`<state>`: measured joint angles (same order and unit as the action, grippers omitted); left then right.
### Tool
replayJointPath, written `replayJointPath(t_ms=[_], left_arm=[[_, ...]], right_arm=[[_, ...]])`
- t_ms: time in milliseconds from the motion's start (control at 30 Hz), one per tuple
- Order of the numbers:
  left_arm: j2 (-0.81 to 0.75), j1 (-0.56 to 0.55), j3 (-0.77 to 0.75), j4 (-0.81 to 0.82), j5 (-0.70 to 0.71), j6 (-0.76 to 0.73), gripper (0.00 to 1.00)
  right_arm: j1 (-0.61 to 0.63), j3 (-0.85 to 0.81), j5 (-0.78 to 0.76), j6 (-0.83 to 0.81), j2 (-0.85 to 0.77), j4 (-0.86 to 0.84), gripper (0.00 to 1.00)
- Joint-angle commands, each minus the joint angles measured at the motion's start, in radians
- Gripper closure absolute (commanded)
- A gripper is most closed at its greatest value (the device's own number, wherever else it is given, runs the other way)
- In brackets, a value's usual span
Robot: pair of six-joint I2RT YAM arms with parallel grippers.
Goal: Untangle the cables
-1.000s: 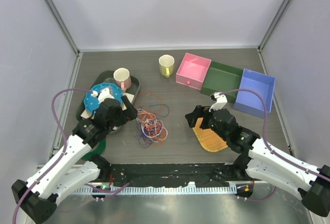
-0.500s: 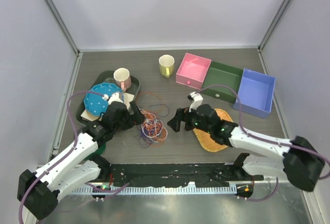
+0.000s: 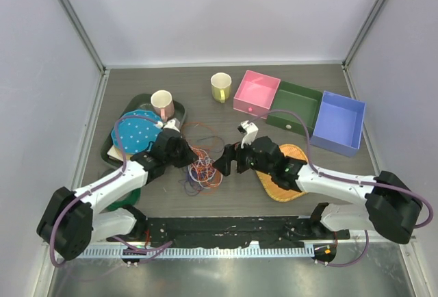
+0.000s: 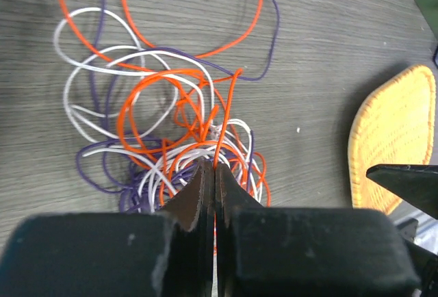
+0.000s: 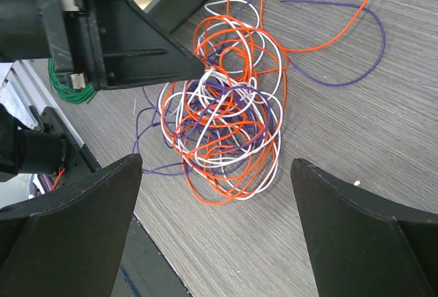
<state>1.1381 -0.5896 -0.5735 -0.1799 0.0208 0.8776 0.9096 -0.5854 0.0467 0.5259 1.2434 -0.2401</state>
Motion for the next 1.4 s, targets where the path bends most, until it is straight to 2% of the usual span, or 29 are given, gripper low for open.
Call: replayJointPath(t_ms=[0,267,400,533,600,633,933,1100,1167,1267,1367], left_arm=[[0.002,-0.004,-0.037,0.140,-0.104,-0.008,1.00],[-0.164,-0.009,-0.057,0.151,-0.139,-0.022,1.00],[-0.230,-0.010,-0.155,0.111,-0.163,-0.048,1.00],[-0.241,-0.010,-0.335,0.097,-0.238,-0.078,1.00],[-0.222,-0.010,-0.406,0.071,-0.258,-0.100,1.00],[-0.213,-0.010,-0.486,0.056,-0.277,-0.110,1.00],[-0.087,-0.010,-0.911,-0.072,-0.456,-0.189,1.00],[-0.089,-0.012,-0.973,-0.084,-0.466,-0.195,1.00],[-0.087,-0.010,-0.980,-0.098,-0.469,-0.192,1.00],[-0.078,-0.010,-0.993,-0.109,-0.470,-0.190,1.00],[-0.075,-0.012,-0.993,-0.110,-0.469,-0.184,1.00]], right_arm=[[0.003,0.035,-0.025,-0.036,-0.081,-0.048,0.05],[0.003,0.067,0.022,-0.084,-0.131,-0.070,0.05],[0.008,0.056,0.091,-0.125,-0.136,-0.106,0.05],[0.038,-0.005,0.087,-0.205,-0.137,-0.117,0.05],[0.040,-0.040,0.046,-0.239,-0.134,-0.070,0.04],[0.041,-0.060,0.033,-0.250,-0.133,-0.065,0.05],[0.040,-0.077,-0.091,-0.308,-0.222,-0.074,0.05],[0.040,-0.074,-0.123,-0.363,-0.274,-0.131,0.04],[0.040,-0.079,-0.093,-0.405,-0.263,-0.177,0.04],[0.040,-0.116,-0.004,-0.418,-0.194,-0.232,0.04],[0.040,-0.178,0.007,-0.402,-0.087,-0.258,0.05]])
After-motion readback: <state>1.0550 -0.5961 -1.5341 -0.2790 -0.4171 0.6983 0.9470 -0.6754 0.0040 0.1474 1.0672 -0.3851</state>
